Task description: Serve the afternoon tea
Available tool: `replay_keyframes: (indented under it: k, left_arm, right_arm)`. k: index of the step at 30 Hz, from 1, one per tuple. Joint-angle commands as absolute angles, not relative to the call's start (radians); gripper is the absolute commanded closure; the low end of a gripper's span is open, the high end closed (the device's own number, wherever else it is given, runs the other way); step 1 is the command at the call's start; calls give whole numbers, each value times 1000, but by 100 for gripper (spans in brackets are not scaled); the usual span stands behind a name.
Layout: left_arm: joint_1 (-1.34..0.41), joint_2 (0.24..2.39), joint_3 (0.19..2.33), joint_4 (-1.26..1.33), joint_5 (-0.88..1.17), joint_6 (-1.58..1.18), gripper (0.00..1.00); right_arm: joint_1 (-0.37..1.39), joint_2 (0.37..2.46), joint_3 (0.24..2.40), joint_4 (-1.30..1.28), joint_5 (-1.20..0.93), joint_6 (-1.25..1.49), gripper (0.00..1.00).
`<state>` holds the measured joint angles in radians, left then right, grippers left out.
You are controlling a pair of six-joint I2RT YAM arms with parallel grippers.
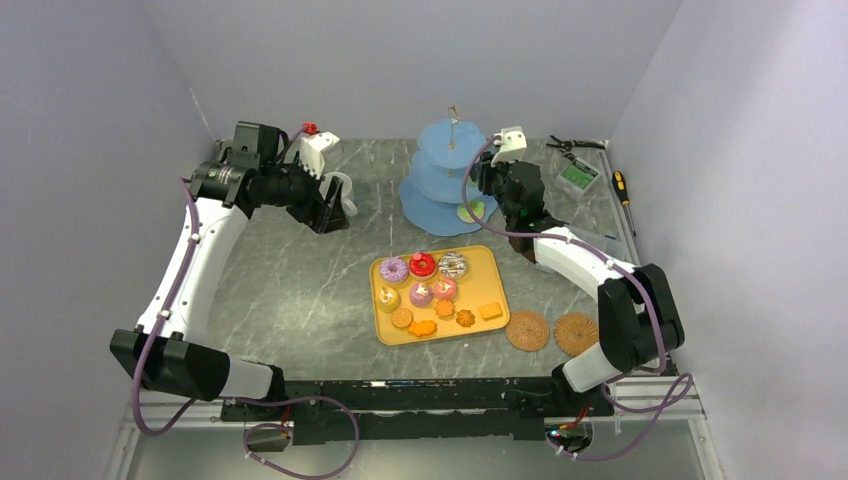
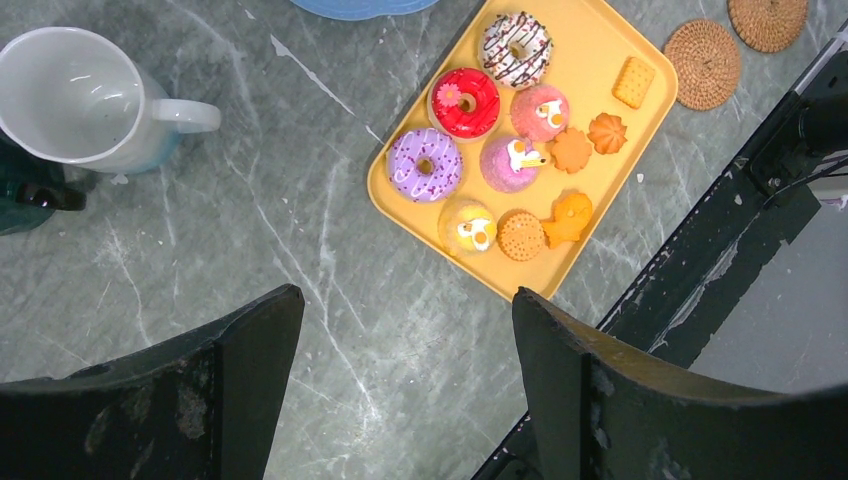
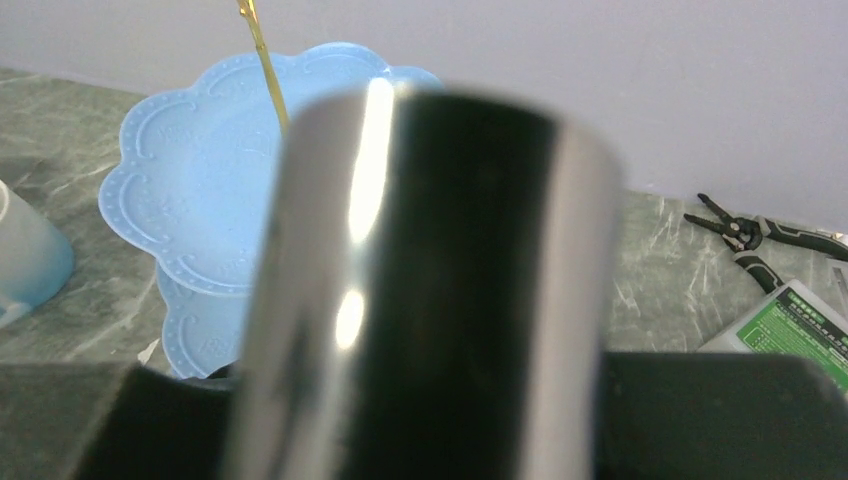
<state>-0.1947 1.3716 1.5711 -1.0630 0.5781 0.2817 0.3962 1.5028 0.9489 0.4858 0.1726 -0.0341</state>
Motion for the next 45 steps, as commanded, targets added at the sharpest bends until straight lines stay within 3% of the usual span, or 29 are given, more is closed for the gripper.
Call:
replay_keyframes:
  k: [1,7,17,37,45]
  left_arm:
    - [-187,1348,1576,-1060,588,304,18]
    - [-186,1353,1574,-1055,595,295,17]
    - [-186,1352,1576,-1074,589,311,17]
    - [-184,1360,1590,-1083,598,308,17]
    - [-184,1363,1585,-1081,603,297,18]
  right_arm:
    - [389,1513,987,625,170,-30,64]
    - [386,1526,947,682,175,-20,59]
    - [387,1517,910,692,167,-15,41]
    - [395,1151,721,553,26,34,39]
    - [500,1022,595,458,50,68,40]
